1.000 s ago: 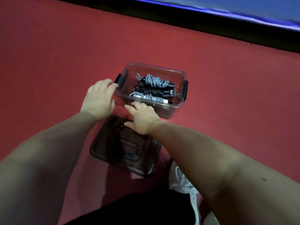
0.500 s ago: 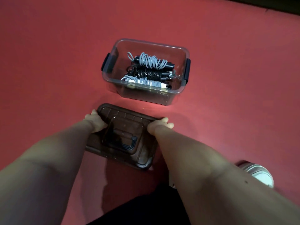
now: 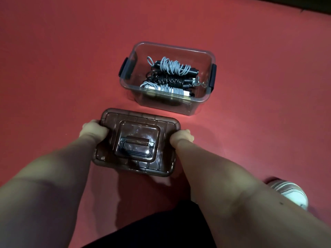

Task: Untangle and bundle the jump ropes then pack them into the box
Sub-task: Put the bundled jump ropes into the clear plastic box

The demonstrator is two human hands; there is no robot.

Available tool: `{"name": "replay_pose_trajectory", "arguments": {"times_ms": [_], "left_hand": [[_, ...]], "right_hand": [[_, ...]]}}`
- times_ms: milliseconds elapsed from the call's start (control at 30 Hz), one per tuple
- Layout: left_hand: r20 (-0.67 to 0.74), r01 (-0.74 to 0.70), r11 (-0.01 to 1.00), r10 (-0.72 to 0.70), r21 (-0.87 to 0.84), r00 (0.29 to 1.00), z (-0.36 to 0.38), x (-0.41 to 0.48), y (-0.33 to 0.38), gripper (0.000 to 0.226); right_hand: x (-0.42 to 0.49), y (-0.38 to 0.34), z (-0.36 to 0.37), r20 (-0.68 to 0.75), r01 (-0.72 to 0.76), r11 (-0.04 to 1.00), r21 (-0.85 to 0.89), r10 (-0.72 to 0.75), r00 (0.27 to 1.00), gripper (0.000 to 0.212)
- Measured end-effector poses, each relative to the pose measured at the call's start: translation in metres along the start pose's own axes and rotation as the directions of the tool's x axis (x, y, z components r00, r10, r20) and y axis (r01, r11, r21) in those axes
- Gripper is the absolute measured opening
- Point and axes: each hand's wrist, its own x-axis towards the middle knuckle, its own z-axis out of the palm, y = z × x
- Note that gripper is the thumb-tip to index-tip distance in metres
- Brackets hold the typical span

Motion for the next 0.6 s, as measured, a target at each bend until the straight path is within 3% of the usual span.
{"name": "replay_pose_trajectory", "arguments": {"times_ms": [300, 500, 600], "left_hand": [[-0.144, -0.051, 0.980, 0.023, -0.191, 0.989, -0.061, -0.012, 0.012, 0.047], [-0.257, -0.150, 0.977, 0.108, -0.149, 0.960, -0.098, -0.010, 0.033, 0.045], [-0.238, -0.181, 0.973, 0.143, -0.145, 0.961, -0.108, -0.004, 0.042, 0.042]], "right_hand": [[-0.044, -0.020, -0.018, -0.067, 0.210, 0.973, 0.094, -0.204, 0.977, 0.045], [-0.059, -0.042, -0.042, -0.107, 0.294, 0.948, 0.120, -0.282, 0.953, 0.044], [-0.064, -0.049, -0.049, -0.112, 0.294, 0.942, 0.161, -0.278, 0.954, 0.044]]}}
